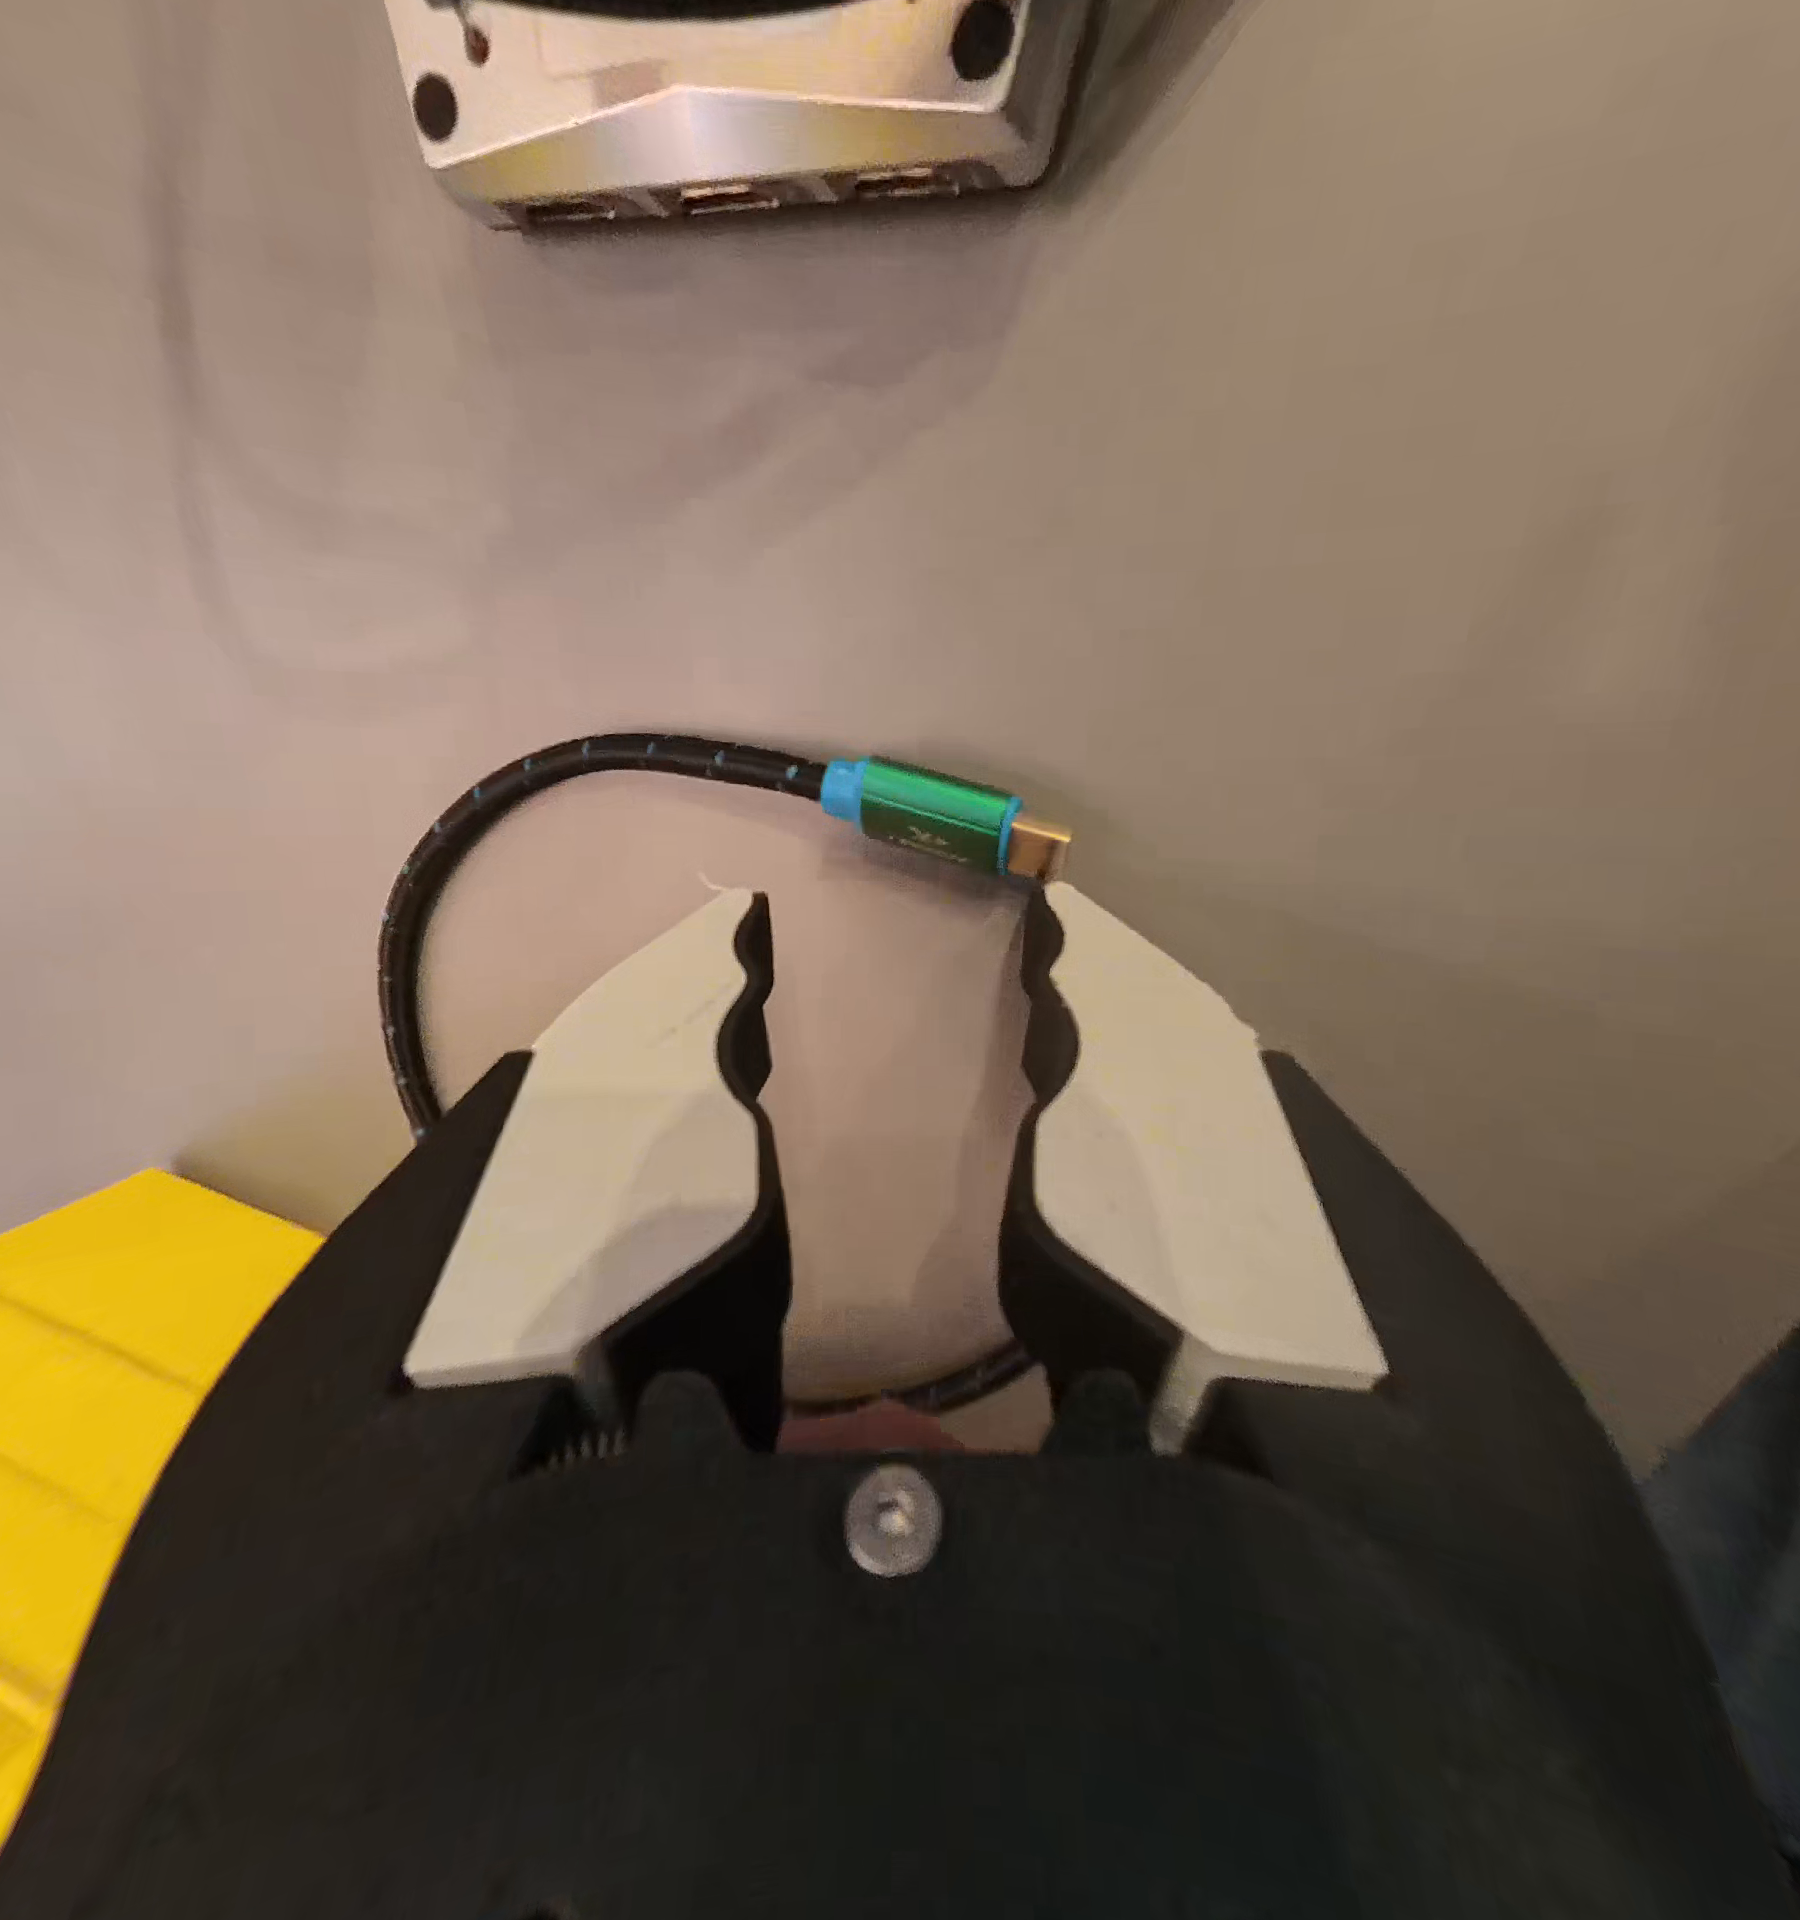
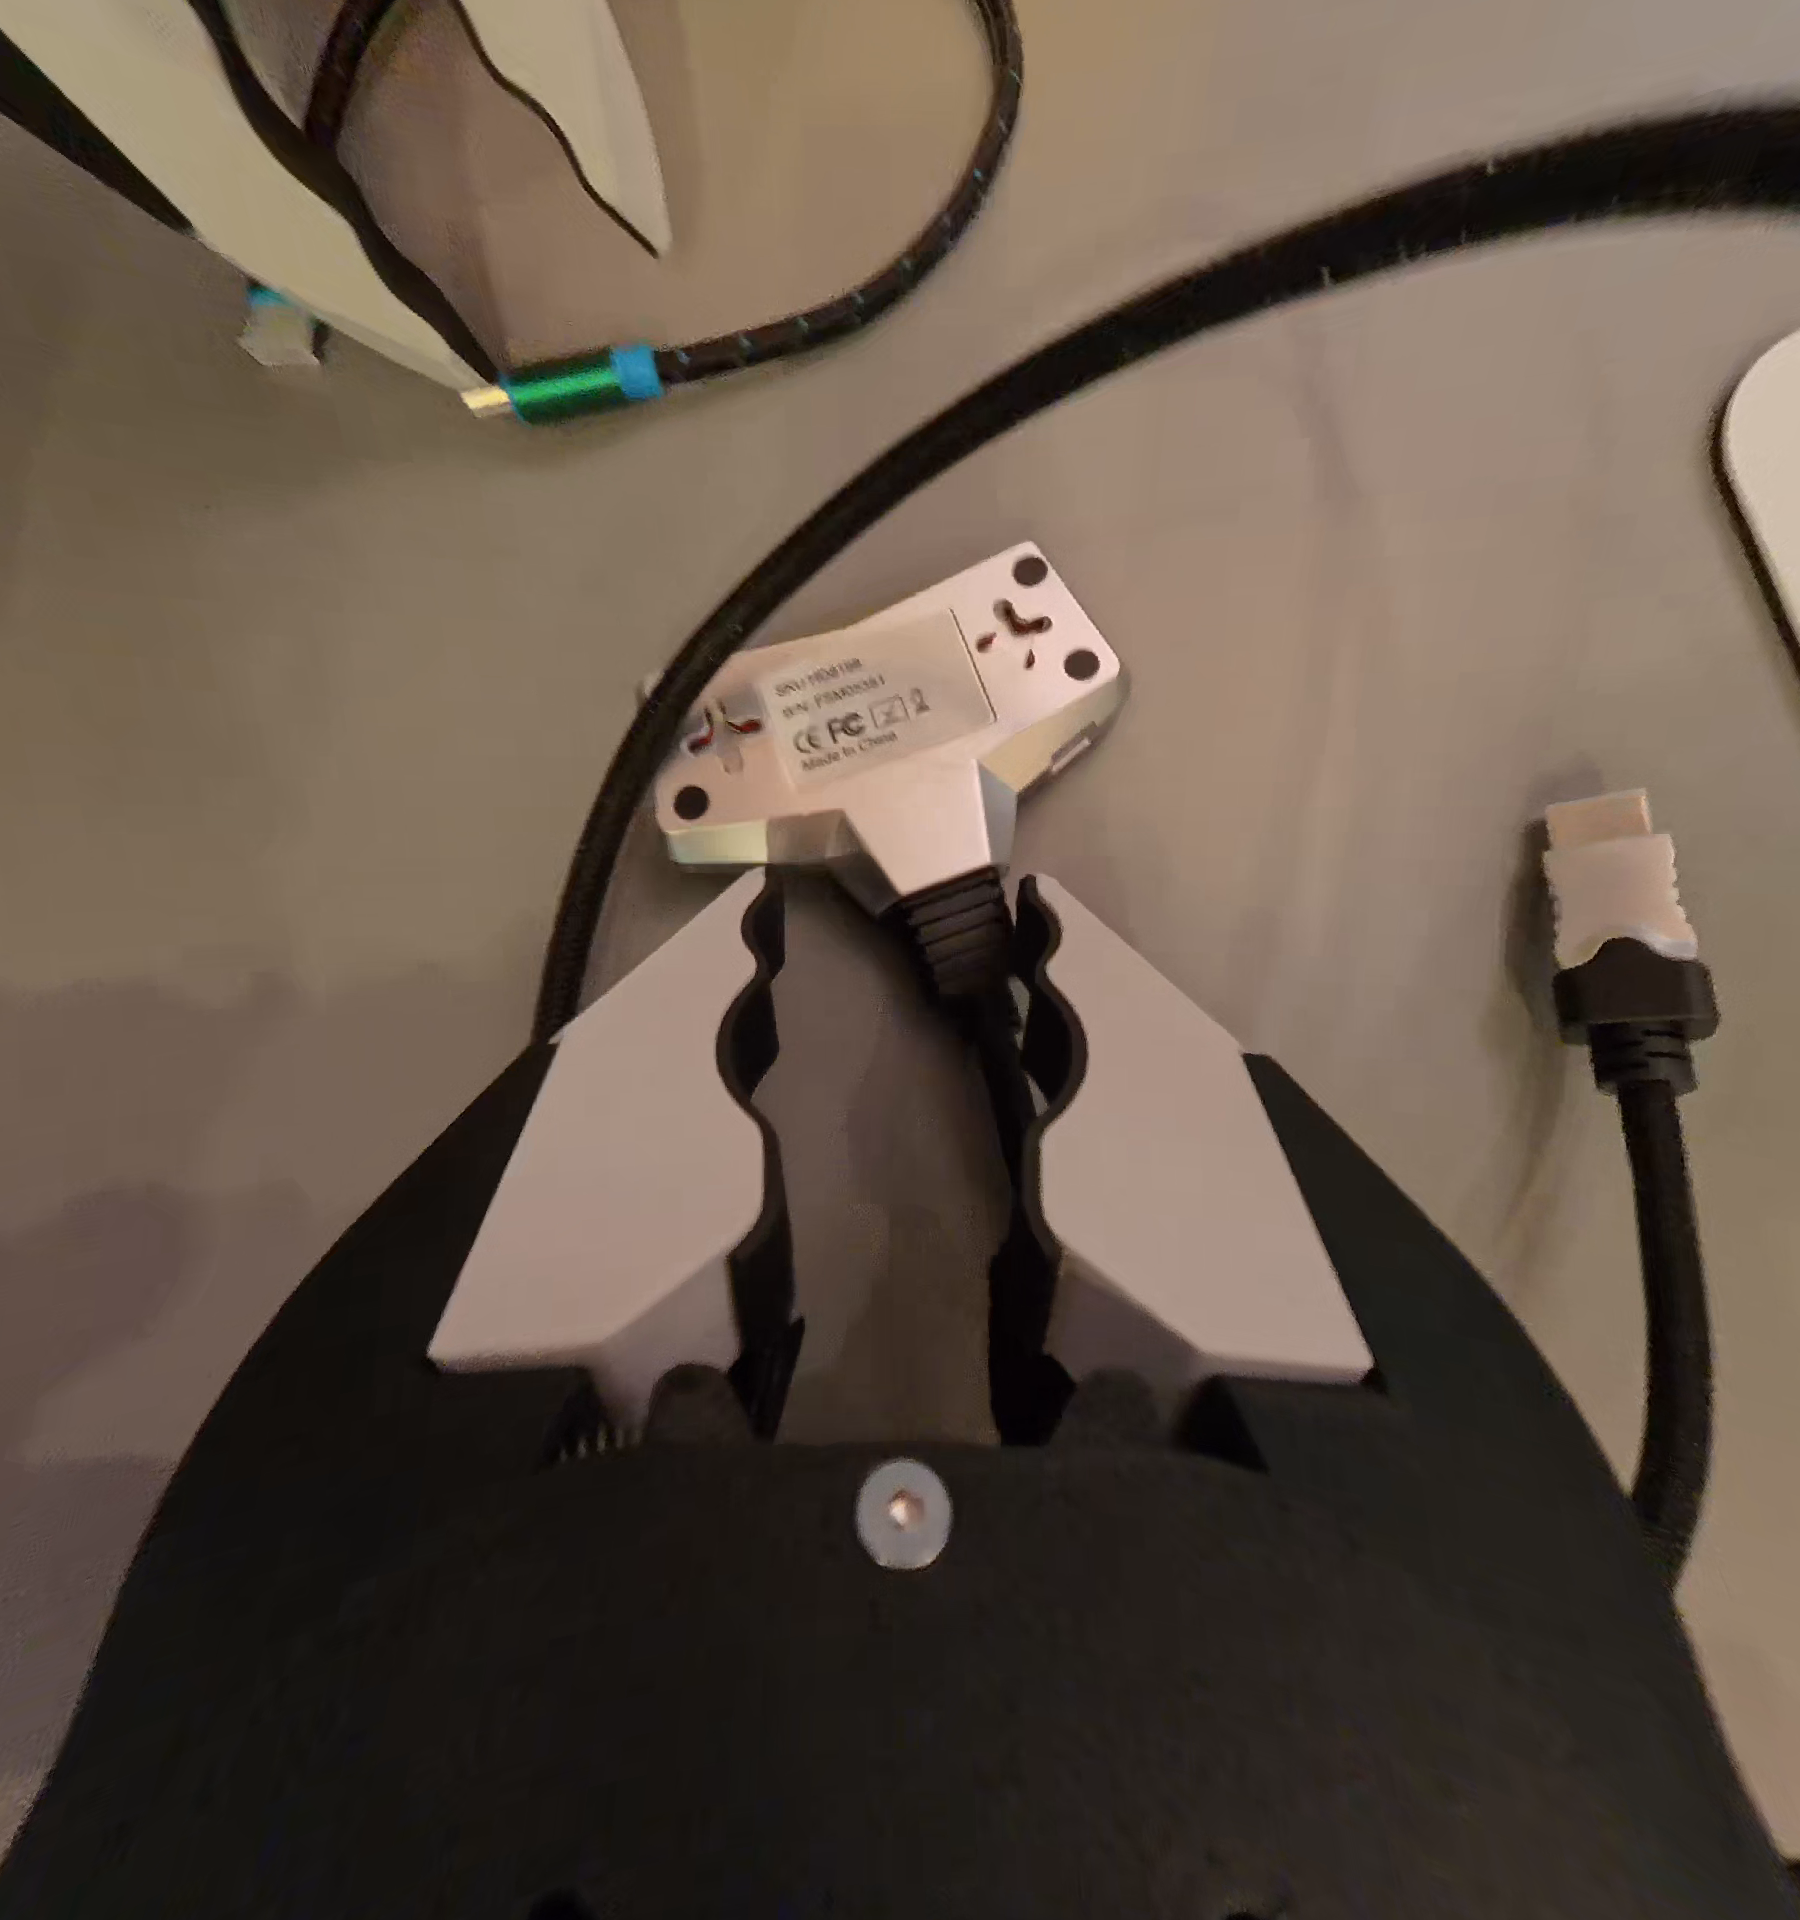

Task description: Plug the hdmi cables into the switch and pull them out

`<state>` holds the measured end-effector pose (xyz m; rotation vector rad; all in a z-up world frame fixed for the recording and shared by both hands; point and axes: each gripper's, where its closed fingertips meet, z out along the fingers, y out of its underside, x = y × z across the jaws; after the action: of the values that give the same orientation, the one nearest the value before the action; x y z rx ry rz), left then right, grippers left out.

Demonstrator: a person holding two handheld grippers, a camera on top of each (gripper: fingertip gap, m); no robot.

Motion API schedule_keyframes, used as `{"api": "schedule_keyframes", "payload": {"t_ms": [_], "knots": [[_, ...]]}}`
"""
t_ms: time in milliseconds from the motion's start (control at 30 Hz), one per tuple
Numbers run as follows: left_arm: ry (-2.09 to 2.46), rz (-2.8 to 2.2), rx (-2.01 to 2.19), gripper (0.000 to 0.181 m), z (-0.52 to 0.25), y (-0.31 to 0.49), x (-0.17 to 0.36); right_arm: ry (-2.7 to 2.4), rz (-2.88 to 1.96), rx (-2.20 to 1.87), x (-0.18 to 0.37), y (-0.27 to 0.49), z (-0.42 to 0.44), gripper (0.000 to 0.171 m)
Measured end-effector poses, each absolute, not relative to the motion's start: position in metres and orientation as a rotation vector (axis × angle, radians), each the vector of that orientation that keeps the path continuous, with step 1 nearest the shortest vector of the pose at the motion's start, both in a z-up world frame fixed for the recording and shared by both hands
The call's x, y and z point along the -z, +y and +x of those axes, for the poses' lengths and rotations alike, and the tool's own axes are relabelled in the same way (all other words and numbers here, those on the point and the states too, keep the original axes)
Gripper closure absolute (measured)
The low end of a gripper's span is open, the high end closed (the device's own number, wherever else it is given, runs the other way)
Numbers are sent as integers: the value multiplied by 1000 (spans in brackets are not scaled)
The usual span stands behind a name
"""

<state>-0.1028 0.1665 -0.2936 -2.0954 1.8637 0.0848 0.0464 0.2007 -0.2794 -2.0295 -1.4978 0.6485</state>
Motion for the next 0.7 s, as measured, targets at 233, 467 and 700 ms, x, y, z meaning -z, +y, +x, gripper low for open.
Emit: {"api": "schedule_keyframes", "payload": {"t_ms": [233,467,700], "knots": [[1850,-2013,-9,131,-86,168,293,-1587,-1984,-718,245,178,38,135],[1749,-2054,123,128,-91,174,273,-1670,-1881,-942,207,141,7,138],[1600,-2112,148,131,-101,184,243,-1397,-2256,-1080,238,142,-59,136]]}}
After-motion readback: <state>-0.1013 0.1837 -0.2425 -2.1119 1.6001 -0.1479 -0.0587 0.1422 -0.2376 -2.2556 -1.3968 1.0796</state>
